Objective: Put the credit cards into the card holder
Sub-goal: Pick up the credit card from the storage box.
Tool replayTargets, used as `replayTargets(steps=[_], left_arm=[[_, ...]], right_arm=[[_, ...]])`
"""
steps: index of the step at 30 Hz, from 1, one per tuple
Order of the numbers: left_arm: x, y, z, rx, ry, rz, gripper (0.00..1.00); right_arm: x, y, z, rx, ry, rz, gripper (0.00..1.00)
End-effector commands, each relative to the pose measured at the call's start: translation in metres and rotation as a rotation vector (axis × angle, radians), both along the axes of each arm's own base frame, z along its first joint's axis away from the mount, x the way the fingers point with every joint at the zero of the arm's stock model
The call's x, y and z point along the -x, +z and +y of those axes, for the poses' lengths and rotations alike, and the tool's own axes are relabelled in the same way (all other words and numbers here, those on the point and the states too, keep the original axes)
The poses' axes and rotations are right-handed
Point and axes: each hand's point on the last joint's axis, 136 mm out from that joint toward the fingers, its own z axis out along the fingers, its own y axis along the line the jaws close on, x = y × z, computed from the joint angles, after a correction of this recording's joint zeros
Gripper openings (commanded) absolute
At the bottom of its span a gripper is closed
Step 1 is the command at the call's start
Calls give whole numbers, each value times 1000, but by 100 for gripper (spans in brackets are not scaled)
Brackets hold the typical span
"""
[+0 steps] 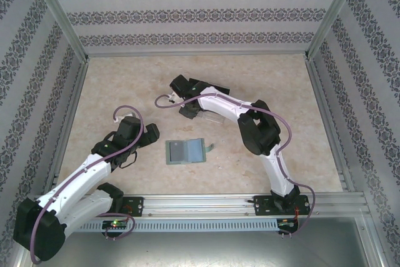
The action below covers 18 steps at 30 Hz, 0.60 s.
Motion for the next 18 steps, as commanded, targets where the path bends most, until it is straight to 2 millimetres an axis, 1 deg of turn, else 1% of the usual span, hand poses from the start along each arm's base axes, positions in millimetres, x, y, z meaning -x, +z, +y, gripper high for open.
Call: replayTargets(steps=[1, 9, 12, 14, 18], left_arm=[[0, 7, 1, 0, -8, -6, 100], [1, 5, 0, 6, -10, -2, 100], [0, 4, 0, 7, -12, -1, 100], [0, 4, 0, 9, -13, -1, 100], [-1, 4, -1, 13, -15, -2, 100]], right_arm=[[-3, -2, -1, 51, 20, -13, 33], [-3, -3, 2, 66, 42, -18, 18], [-1, -3, 2, 69, 50, -15, 15], [0, -2, 5, 68, 60, -15, 11], [0, 2, 5, 71, 70, -21, 7]])
